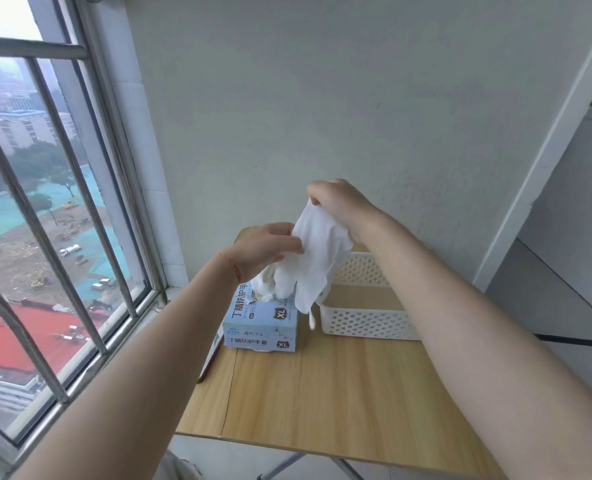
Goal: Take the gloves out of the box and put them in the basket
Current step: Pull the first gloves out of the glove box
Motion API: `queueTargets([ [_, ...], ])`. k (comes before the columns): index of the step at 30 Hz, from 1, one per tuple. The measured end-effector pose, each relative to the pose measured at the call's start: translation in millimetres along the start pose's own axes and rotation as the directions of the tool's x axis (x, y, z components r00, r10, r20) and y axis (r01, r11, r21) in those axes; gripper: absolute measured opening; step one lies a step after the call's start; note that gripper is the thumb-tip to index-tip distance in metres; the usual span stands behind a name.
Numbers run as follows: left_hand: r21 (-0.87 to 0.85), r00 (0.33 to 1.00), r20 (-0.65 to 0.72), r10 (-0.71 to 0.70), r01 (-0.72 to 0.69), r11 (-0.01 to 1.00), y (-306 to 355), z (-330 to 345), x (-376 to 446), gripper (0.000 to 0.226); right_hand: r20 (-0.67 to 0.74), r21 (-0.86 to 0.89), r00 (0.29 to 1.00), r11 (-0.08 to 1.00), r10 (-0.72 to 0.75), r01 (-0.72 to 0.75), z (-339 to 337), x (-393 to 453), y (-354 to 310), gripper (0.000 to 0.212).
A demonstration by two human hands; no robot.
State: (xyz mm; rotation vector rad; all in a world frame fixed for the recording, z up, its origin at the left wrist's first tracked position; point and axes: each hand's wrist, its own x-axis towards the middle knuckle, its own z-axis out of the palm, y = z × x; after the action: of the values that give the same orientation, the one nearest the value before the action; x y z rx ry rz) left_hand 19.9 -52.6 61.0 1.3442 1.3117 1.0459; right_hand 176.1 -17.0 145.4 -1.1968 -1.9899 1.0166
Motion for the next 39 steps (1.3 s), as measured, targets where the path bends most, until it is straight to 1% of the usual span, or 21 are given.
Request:
queueTargets([
  [3,-0.159,1.0,0.009,-0.022,0.024,0.987,-8.9,-0.4,2.7,0.064,-0.047,0.045,0.998,0.998,0.046,-0.043,-4.2,3.3,10.6,0.025],
  [5,-0.231,1.0,0.017,-0.018,0.021,0.973,-13.5,-0.9,4.6,0.064,-0.067,0.073,0.994,0.994,0.088,-0.083,-5.9,5.8,17.5,0.026],
  [7,-0.279,1.0,0.016,-0.025,0.029,0.96,-14.4,-0.5,6.8,0.061,-0.06,0.07,0.991,0.991,0.118,-0.114,-7.8,7.0,23.8,0.026],
  [9,-0.302,0.998,0.028,-0.063,0.068,0.951,-11.9,-0.2,8.6,0.058,-0.004,0.024,0.992,0.992,0.125,-0.125,-9.3,6.7,28.9,0.027],
  [12,-0.218,0.993,0.099,-0.07,0.09,0.972,-8.2,1.2,12.9,0.05,0.15,-0.039,0.982,0.994,0.111,-0.107,-9.8,4.5,32.9,0.03],
  [14,-0.185,0.987,0.153,-0.044,0.073,0.98,-2.7,4.0,12.1,0.04,0.21,-0.06,0.972,0.994,0.105,-0.095,-9.4,4.3,33.2,0.028],
  [16,-0.19,0.977,0.204,-0.06,0.099,0.977,2.1,6.1,10.7,0.029,0.215,-0.05,0.971,0.994,0.108,-0.1,-10.0,5.2,30.7,0.027],
  [18,-0.158,0.964,0.25,-0.091,0.133,0.978,3.5,6.5,8.3,0.036,0.206,-0.037,0.973,0.994,0.107,-0.102,-11.2,5.8,28.2,0.027],
  [20,-0.06,0.947,0.288,-0.143,0.167,0.984,1.7,5.6,6.3,0.041,0.196,-0.012,0.975,0.995,0.104,-0.104,-11.7,7.1,27.9,0.03],
  [22,0.001,0.936,0.308,-0.168,0.176,0.984,0.1,5.1,3.2,0.027,0.176,0.056,0.979,0.991,0.106,-0.118,-10.3,10.1,30.4,0.033],
  [23,0.016,0.932,0.317,-0.175,0.18,0.984,-0.9,4.4,1.4,0.021,0.145,0.102,0.983,0.986,0.113,-0.128,-9.0,12.0,31.6,0.034],
  [24,0.022,0.928,0.325,-0.181,0.184,0.983,-2.4,3.1,-1.4,0.02,0.098,0.15,0.988,0.979,0.123,-0.137,-7.9,14.1,33.1,0.034],
  [26,-0.007,0.94,0.294,-0.175,0.185,0.983,-9.0,-0.1,-3.4,0.034,-0.02,0.229,0.985,0.96,0.17,-0.161,-8.1,17.7,36.6,0.033],
  [28,-0.148,0.964,0.23,-0.136,0.173,0.974,-15.0,-3.6,-2.1,0.043,-0.057,0.315,0.967,0.924,0.248,-0.219,-11.5,20.8,43.8,0.032],
  [31,-0.346,0.987,0.158,-0.035,0.089,0.934,-15.7,-8.3,3.2,0.039,0.015,0.422,0.924,0.835,0.383,-0.353,-16.1,20.9,57.9,0.02],
  [33,-0.373,0.993,0.093,-0.071,0.101,0.922,-13.6,-9.7,9.2,0.032,0.063,0.446,0.895,0.79,0.441,-0.42,-19.9,24.2,71.3,0.012],
  [35,-0.271,0.988,-0.001,-0.152,0.146,0.952,-11.0,-6.4,21.6,0.034,0.096,0.425,0.879,0.779,0.466,-0.46,-24.3,25.9,85.8,0.007],
  [36,-0.171,0.98,-0.055,-0.193,0.181,0.968,-8.8,-0.5,30.5,0.037,0.101,0.41,0.87,0.777,0.483,-0.479,-27.4,26.7,95.6,0.006],
  [37,-0.053,0.969,-0.114,-0.218,0.213,0.976,-6.3,5.1,38.8,0.036,0.105,0.396,0.862,0.774,0.497,-0.494,-30.1,26.9,105.0,0.011],
  [38,0.081,0.961,-0.158,-0.225,0.24,0.967,-2.1,12.7,45.7,0.027,0.103,0.385,0.852,0.769,0.514,-0.511,-32.1,27.2,114.0,0.014],
  [39,0.213,0.959,-0.168,-0.226,0.259,0.942,3.2,23.6,55.1,0.015,0.101,0.387,0.841,0.758,0.531,-0.525,-36.3,27.3,124.4,0.015],
])
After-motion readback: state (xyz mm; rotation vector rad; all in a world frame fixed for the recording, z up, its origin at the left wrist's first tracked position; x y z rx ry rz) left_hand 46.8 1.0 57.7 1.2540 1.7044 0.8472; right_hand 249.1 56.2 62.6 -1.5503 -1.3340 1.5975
